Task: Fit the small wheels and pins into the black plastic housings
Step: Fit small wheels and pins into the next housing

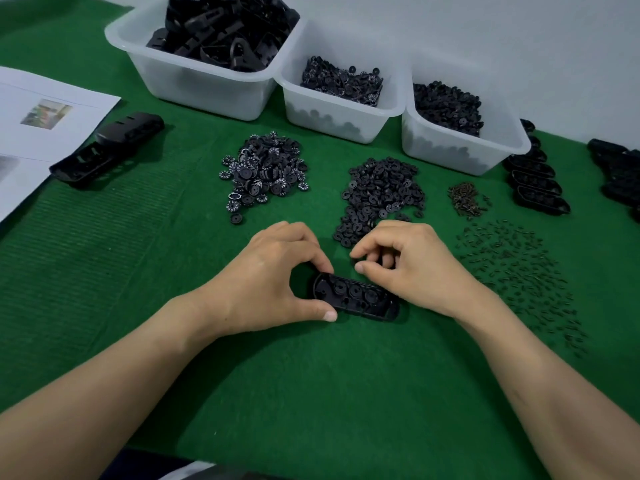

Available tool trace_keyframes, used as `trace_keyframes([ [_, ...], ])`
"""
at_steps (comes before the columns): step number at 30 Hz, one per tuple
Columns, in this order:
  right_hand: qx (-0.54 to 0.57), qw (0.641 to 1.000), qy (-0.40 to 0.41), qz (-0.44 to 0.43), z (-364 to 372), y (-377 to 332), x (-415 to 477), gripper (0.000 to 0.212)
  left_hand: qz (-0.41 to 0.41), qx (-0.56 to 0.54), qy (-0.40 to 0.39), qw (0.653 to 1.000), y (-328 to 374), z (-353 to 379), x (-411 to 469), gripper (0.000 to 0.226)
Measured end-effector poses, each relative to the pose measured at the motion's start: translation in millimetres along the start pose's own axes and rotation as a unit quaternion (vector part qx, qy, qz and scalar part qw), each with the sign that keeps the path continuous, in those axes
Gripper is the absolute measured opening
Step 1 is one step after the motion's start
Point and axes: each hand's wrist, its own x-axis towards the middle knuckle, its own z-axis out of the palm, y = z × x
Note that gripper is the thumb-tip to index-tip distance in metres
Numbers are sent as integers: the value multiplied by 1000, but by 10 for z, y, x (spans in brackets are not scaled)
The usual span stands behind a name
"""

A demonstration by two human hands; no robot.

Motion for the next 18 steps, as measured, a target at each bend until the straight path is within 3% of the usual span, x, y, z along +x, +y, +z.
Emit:
trace_keyframes([
  [5,60,998,10,1,-136,28,-145,8,5,-2,6,1000,12,6,2,39],
  [9,24,999,-31,-33,-155,-6,-323,9,2,1,3,1000,-12,2,3,39],
  [18,-30,997,12,-64,-87,-27,-381,9,3,3,7,1000,-1,14,6,38],
])
